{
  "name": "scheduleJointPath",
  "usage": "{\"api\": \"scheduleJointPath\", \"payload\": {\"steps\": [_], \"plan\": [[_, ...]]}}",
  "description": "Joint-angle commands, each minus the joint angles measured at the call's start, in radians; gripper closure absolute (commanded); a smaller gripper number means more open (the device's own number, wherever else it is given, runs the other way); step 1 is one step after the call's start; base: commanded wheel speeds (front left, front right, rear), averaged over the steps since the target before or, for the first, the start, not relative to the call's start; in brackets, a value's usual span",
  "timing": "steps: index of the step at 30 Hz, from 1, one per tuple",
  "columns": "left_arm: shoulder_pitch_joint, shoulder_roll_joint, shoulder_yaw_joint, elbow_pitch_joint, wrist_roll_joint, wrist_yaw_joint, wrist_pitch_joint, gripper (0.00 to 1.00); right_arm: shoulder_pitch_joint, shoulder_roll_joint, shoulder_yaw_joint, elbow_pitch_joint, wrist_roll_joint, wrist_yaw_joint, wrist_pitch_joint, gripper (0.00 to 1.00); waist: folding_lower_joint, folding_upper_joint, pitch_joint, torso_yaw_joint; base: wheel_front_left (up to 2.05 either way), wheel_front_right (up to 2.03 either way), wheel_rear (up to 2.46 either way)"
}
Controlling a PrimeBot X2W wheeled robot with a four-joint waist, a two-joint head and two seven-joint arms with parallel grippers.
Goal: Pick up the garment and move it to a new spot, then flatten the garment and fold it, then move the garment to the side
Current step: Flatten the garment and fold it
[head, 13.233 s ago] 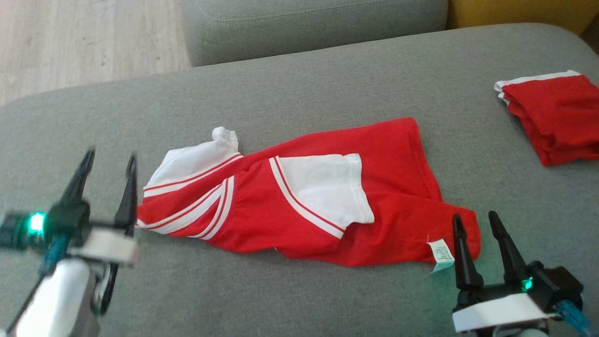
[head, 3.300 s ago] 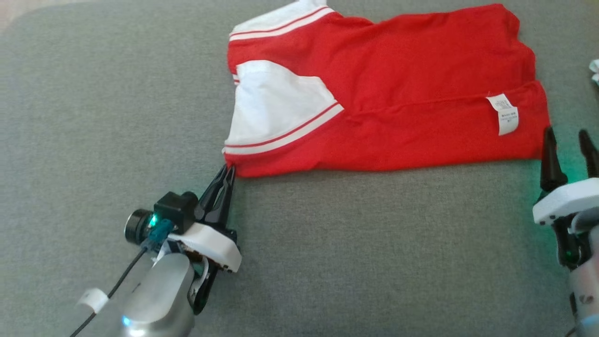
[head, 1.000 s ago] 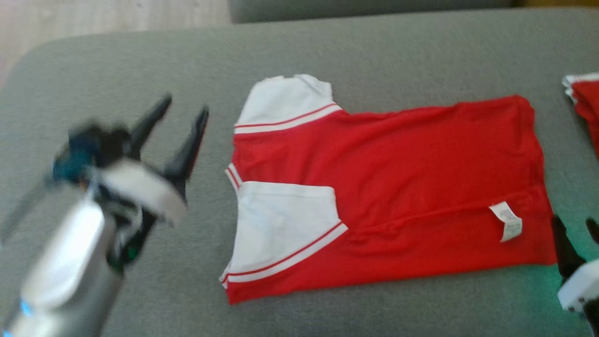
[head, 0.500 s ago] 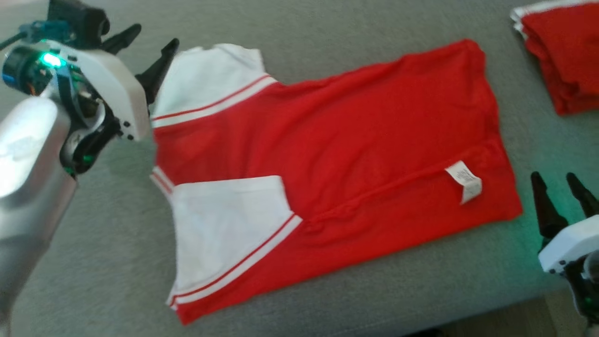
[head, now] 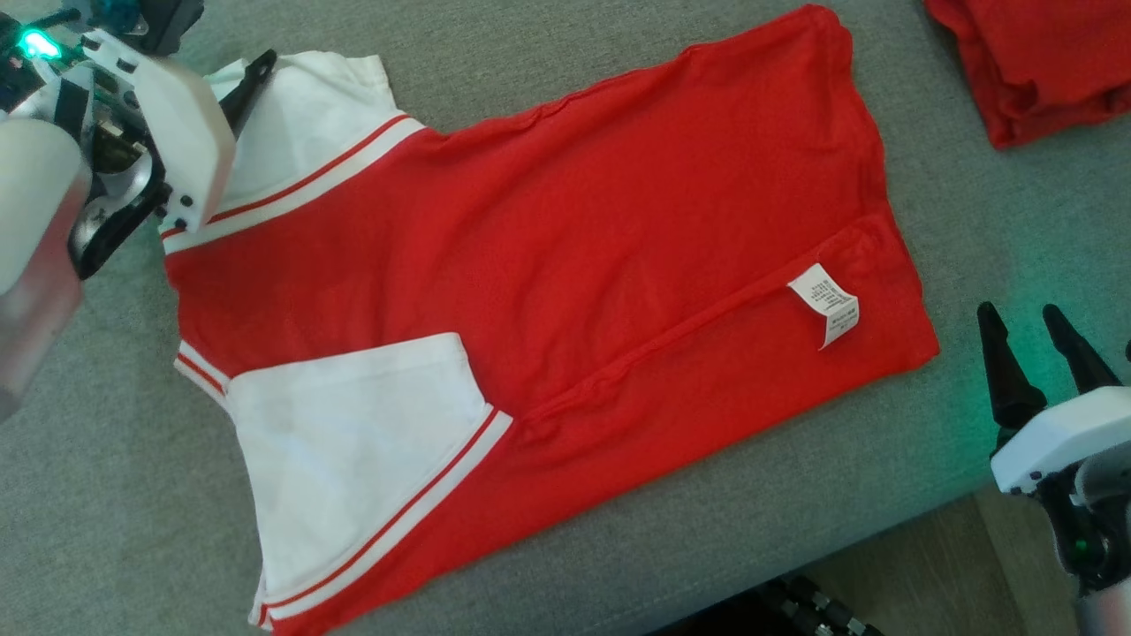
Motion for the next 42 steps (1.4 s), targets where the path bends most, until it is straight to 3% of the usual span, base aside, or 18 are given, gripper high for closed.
{"api": "scheduleJointPath", "payload": {"steps": [1,16,42], "plan": [[-0.065,0.047,0.022,-0.01,-0.021,0.002,0.001,0.0,-0.005,-0.016,0.005,-0.021,0.005,0.007,-0.011,0.0,-0.0002,0.0,0.002,0.0,0.0,0.0,0.0],[-0.132,0.152,-0.071,-0.091,-0.126,0.002,0.094,0.0,-0.005,0.004,-0.014,-0.014,-0.008,0.007,-0.021,0.0,-0.0002,0.0,0.017,0.009,0.0,0.0,0.0],[-0.165,0.208,-0.163,-0.229,-0.151,0.002,0.165,0.0,-0.022,0.025,-0.011,-0.001,-0.003,0.007,-0.04,0.0,-0.0002,0.0,0.042,-0.006,0.0,0.0,0.0]]}}
